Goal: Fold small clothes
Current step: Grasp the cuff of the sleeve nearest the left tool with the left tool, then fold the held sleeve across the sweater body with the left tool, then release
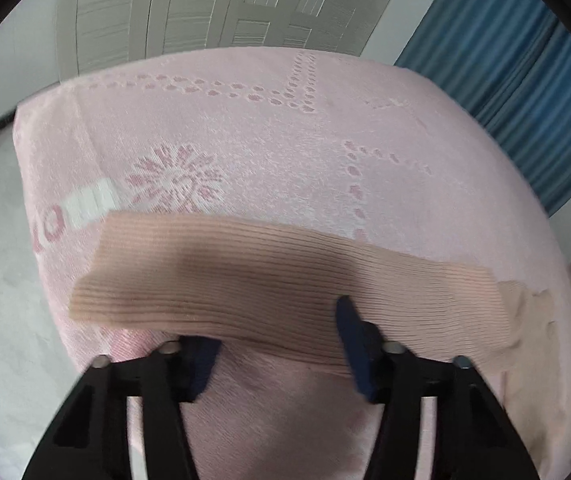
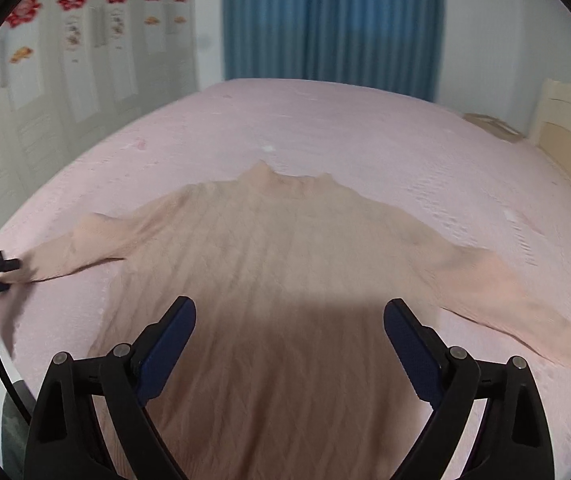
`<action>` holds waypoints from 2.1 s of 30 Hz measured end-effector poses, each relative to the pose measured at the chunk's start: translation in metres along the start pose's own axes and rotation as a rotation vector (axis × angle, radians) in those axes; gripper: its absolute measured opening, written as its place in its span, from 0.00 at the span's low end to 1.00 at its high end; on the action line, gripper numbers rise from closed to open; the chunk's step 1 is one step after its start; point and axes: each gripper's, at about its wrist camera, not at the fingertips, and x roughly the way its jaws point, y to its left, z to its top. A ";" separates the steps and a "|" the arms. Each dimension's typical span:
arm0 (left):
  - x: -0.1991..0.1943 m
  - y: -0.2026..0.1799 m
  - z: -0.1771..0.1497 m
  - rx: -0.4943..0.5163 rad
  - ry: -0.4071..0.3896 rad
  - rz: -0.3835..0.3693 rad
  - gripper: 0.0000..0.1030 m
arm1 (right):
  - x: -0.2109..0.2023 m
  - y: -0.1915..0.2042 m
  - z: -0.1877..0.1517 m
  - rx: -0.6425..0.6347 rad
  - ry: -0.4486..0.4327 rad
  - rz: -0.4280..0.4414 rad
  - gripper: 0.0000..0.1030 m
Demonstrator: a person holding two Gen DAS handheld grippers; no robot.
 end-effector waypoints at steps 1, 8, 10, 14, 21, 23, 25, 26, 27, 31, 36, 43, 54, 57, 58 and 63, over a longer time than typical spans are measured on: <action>0.000 -0.001 0.001 0.013 -0.004 0.025 0.29 | 0.002 -0.003 -0.001 0.009 -0.003 0.012 0.91; -0.018 -0.007 0.000 0.033 -0.042 0.059 0.07 | 0.005 -0.046 -0.025 0.152 -0.016 0.100 0.91; -0.034 -0.021 -0.001 0.054 -0.091 0.062 0.07 | 0.003 -0.063 -0.027 0.187 -0.016 0.075 0.91; -0.063 -0.072 0.001 0.127 -0.134 0.014 0.07 | -0.006 -0.094 -0.028 0.265 -0.047 0.055 0.91; -0.111 -0.194 -0.007 0.317 -0.212 -0.100 0.07 | -0.027 -0.132 -0.037 0.326 -0.090 -0.002 0.91; -0.118 -0.225 -0.015 0.368 -0.220 -0.128 0.07 | -0.033 -0.141 -0.039 0.329 -0.099 -0.016 0.91; -0.124 -0.263 -0.028 0.429 -0.223 -0.164 0.07 | -0.036 -0.150 -0.042 0.328 -0.101 -0.051 0.91; -0.129 -0.277 -0.039 0.452 -0.224 -0.177 0.07 | -0.037 -0.155 -0.043 0.329 -0.100 -0.079 0.91; -0.131 -0.300 -0.050 0.490 -0.225 -0.194 0.07 | -0.037 -0.160 -0.045 0.336 -0.098 -0.100 0.91; -0.134 -0.358 -0.086 0.581 -0.206 -0.252 0.07 | -0.037 -0.193 -0.053 0.433 -0.086 -0.122 0.91; -0.129 -0.428 -0.138 0.688 -0.148 -0.323 0.07 | -0.043 -0.225 -0.063 0.520 -0.102 -0.143 0.91; -0.098 -0.487 -0.216 0.833 -0.045 -0.330 0.07 | -0.040 -0.237 -0.064 0.518 -0.082 -0.170 0.91; -0.090 -0.471 -0.218 0.820 0.029 -0.437 0.67 | -0.026 -0.222 -0.057 0.456 -0.056 -0.162 0.91; -0.094 -0.454 -0.198 0.812 -0.015 -0.426 0.68 | -0.021 -0.213 -0.052 0.428 -0.049 -0.165 0.91; -0.095 -0.445 -0.191 0.811 -0.025 -0.414 0.68 | -0.018 -0.209 -0.050 0.416 -0.046 -0.166 0.91; -0.080 -0.396 -0.152 0.775 -0.043 -0.331 0.69 | -0.005 -0.182 -0.042 0.347 -0.019 -0.161 0.91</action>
